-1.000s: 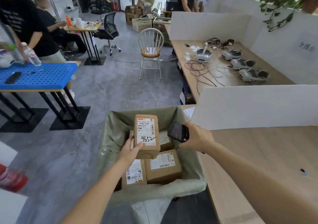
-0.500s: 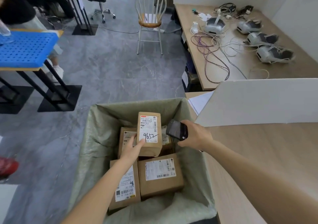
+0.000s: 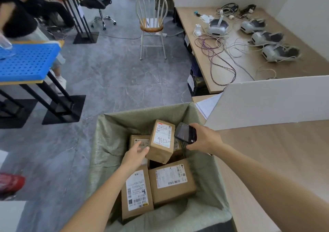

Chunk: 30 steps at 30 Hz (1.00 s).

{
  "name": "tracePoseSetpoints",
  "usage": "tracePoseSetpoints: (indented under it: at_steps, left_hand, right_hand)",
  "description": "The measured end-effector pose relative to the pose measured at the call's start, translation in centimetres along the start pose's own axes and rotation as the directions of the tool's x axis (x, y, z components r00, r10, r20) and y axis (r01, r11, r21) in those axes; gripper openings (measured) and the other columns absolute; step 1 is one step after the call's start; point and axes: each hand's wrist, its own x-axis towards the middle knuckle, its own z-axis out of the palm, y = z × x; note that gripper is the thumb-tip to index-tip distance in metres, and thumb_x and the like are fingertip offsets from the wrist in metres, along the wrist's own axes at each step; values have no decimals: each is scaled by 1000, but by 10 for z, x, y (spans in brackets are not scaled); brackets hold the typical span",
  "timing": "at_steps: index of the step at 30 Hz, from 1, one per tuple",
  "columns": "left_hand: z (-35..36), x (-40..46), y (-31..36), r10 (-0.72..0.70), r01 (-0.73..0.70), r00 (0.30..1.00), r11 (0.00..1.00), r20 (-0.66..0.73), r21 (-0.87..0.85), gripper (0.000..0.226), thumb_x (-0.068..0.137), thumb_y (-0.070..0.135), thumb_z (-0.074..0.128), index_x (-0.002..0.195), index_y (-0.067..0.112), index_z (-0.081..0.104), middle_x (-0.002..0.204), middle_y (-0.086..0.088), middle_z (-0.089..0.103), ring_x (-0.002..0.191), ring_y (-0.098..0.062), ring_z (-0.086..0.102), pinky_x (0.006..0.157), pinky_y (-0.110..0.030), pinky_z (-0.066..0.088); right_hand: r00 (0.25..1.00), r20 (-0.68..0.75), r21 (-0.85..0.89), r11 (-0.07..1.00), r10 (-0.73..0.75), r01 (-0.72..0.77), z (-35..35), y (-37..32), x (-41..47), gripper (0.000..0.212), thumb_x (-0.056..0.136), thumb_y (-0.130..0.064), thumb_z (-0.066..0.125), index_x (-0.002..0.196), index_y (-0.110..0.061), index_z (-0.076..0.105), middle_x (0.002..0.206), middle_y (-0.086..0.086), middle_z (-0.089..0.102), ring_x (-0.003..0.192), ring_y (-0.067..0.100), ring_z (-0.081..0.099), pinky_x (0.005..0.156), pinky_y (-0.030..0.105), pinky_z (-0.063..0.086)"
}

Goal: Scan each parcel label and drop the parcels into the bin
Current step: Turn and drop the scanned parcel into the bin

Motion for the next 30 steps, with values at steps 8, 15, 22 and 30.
tracePoseSetpoints:
  at_steps: [8,15,22,30]
  left_hand:
    - [-25,-42,22,290,-293,956,917,53,272,61,99,49,50,153,28,34,159,6,34,144,-15,33,115,-40,35]
    - [-51,-112,56,560,-567,816,727,143,388,62,97,50,54,152,36,31,156,12,37,139,-13,39,104,-38,43]
    - [-49,-208,107,706,-743,656,544,266,389,65,94,59,52,152,39,29,158,12,34,142,-15,37,111,-46,40]
    - [21,-340,180,799,-910,397,276,451,310,68,96,58,49,155,33,28,160,7,31,146,-18,31,116,-41,30]
  right_hand:
    - [989,-126,26,997,77,-74,-27,-17,-73,58,71,-44,75,124,-37,53,101,-11,64,91,18,60,57,23,38]
    - [934,-251,81,968,252,-239,-51,-38,-191,43,67,-41,74,104,-32,56,87,-11,62,81,18,60,55,26,37]
    - [830,-392,153,918,397,-367,-83,-51,-334,48,64,-39,77,107,-34,56,88,-13,61,83,18,61,56,27,37]
    - [605,-534,216,787,590,-578,-110,-31,-525,53,65,-41,78,113,-34,57,93,-13,60,84,19,57,56,25,32]
